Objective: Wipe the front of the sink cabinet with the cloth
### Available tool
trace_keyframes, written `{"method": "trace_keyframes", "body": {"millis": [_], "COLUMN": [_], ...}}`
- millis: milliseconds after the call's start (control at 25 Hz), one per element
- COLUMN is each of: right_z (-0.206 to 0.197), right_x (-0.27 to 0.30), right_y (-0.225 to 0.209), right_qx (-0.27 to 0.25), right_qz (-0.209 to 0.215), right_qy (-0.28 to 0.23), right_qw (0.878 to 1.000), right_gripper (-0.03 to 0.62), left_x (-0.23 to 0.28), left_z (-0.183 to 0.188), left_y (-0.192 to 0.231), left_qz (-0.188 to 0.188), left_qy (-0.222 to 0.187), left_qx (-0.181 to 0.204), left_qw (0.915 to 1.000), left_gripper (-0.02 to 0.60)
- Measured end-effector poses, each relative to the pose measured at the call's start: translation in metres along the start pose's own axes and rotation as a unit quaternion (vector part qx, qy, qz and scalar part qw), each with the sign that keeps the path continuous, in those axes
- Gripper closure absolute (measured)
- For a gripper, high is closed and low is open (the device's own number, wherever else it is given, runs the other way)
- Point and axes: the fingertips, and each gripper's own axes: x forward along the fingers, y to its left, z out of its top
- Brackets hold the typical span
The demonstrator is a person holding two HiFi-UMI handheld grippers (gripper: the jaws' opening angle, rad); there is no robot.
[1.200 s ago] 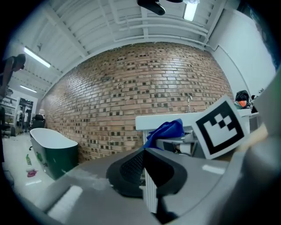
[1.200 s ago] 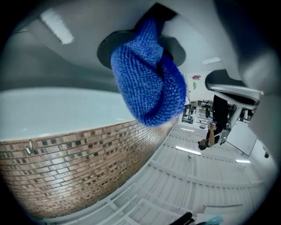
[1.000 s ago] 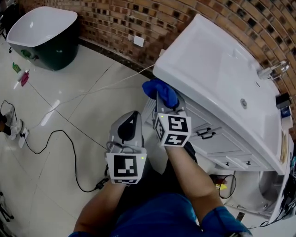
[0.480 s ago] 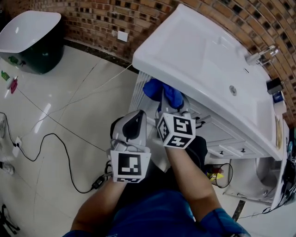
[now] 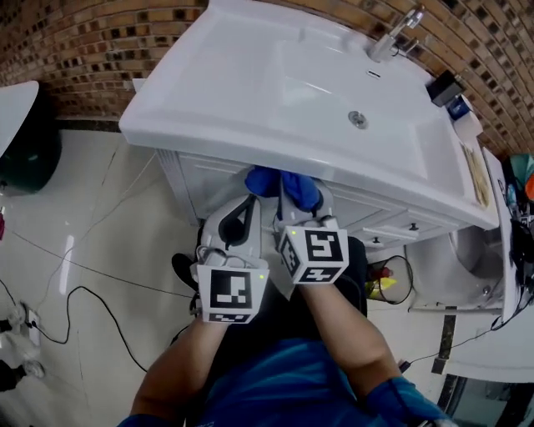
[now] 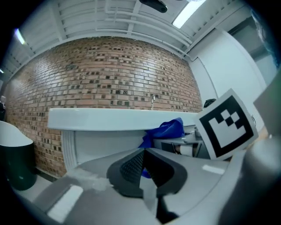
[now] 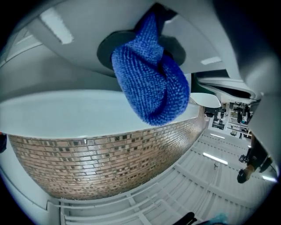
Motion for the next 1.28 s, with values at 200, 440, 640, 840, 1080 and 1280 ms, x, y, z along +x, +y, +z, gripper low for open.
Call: {"method": "trace_keyframes", "body": {"millis": [200,440,640,840,1080,1280], "right_z": [-0.006,-0.017,-0.025,-0.032,-0.046,-0.054], "right_x": [-0.037,-0.085,-0.125,-0.163,-0.192,-0.195], "right_y": [-0.067,-0.159,-0.231,-0.294,-0.344,-0.358], "right_qx": [-0.005,-0.008,0.0,0.006,0.012,0.01], "right_qz": [-0.046,-0.119,-0.187,-0.249,-0.303,-0.311], "right_qy": [0.007,0.018,0.024,0.03,0.048,0.058], "right_qw": [0.999,0.993,0.982,0.968,0.952,0.949], "right_gripper": [0.526,0.526,0.526,0.526,0.526,0.526], "left_x": [0.038,0.069,0.086,0.097,0.103,0.105], "left_z": [0.006,0.007,0.007,0.007,-0.001,-0.005], "left_y": [-0.059,-0.124,-0.166,-0.205,-0.228,-0.233], "left_qz": [-0.059,-0.118,-0.151,-0.184,-0.206,-0.208], "left_qy": [-0.001,0.001,0.004,0.007,0.02,0.024], "left_qx": [0.005,0.011,0.01,0.013,0.014,0.012], "left_qw": [0.9983,0.9929,0.9884,0.9829,0.9783,0.9779], "left_gripper": [0.578,0.578,0.578,0.578,0.578,0.578]}}
